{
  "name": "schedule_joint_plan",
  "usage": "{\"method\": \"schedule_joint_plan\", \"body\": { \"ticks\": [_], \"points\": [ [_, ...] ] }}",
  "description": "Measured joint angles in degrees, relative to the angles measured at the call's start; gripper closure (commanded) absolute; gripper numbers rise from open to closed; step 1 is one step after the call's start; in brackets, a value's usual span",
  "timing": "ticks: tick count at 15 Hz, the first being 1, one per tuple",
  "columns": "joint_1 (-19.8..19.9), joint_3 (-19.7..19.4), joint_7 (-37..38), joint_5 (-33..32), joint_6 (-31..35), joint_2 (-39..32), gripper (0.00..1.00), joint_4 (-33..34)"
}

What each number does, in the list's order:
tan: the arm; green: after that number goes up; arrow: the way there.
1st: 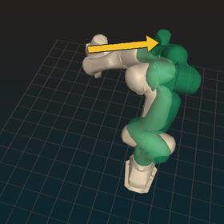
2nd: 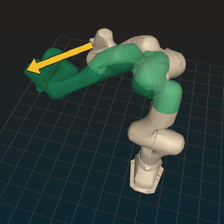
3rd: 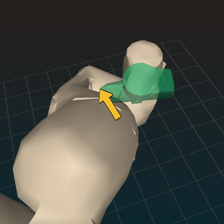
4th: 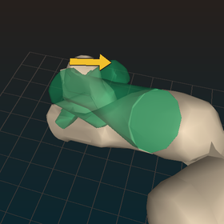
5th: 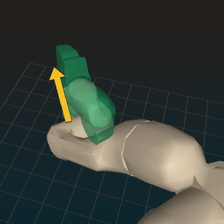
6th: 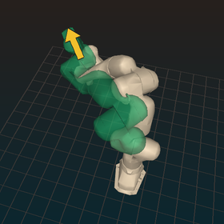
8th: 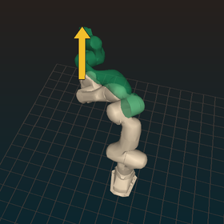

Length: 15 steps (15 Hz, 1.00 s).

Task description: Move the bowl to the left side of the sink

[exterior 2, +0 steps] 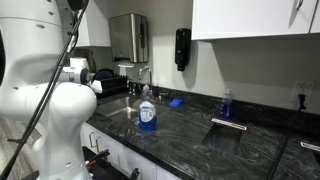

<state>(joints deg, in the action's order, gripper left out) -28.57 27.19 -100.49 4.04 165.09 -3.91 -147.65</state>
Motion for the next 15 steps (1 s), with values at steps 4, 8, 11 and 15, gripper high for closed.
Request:
{"method": "schedule_joint_plan", "body": {
  "ticks": [4,8,11,15],
  "points": [
    [0.0,0.0,0.0,0.0,0.0,0.0,0.44,0.3],
    [0.0,0.0,0.0,0.0,0.0,0.1,0.16,0.9],
    [0.0,0.1,-0.4,0.1,-0.1,0.1,0.01,1.3],
    [0.0,1.2,-4.5,2.4,-4.8,0.9,0.00,2.5]
  ]
}}
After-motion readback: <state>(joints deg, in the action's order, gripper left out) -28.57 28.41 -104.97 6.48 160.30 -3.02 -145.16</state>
